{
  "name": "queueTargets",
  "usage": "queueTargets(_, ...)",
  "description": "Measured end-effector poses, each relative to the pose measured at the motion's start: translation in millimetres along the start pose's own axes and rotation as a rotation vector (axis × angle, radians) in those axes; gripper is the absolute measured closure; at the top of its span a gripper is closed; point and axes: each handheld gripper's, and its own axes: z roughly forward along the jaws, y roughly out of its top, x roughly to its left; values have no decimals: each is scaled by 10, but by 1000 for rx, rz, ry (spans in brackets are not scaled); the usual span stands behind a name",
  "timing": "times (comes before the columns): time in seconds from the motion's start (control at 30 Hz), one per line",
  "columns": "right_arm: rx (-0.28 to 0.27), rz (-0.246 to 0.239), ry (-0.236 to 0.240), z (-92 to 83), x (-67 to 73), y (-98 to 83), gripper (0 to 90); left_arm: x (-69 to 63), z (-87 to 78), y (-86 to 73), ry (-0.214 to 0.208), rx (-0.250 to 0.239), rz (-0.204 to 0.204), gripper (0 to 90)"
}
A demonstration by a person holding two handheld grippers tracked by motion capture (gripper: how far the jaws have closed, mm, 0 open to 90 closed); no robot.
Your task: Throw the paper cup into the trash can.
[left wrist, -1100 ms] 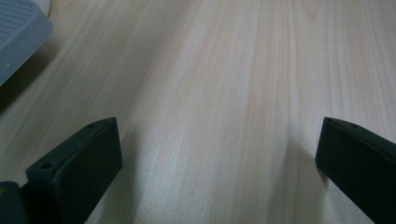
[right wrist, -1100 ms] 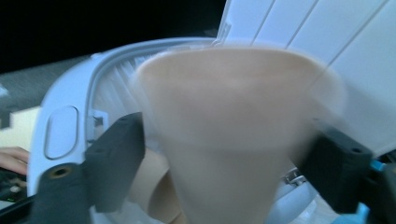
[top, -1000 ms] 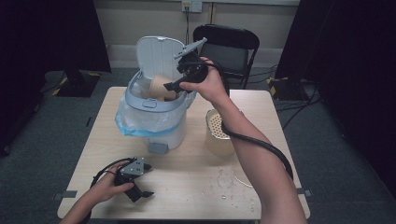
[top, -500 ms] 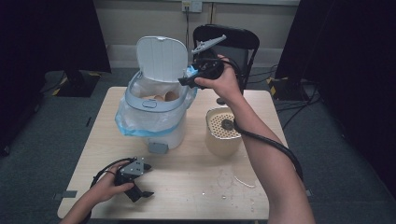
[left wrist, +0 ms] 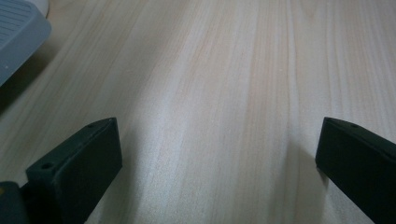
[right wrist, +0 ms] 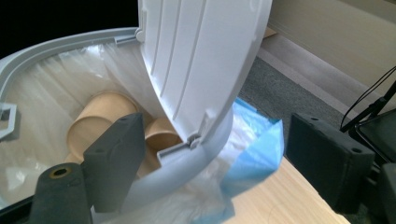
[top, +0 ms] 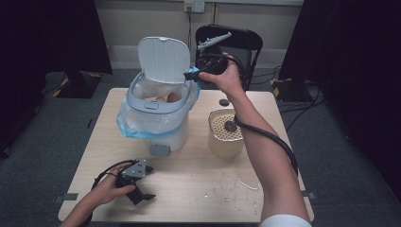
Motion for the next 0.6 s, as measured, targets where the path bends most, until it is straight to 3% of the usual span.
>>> queueTargets(0.37, -46, -24, 60, 157, 49, 189, 265, 2, 0, 0, -1, 0, 2, 0)
queueTargets(0.6, -27, -70, 85, 147, 136, 232, 272, 2, 0, 0, -1, 0, 2, 0)
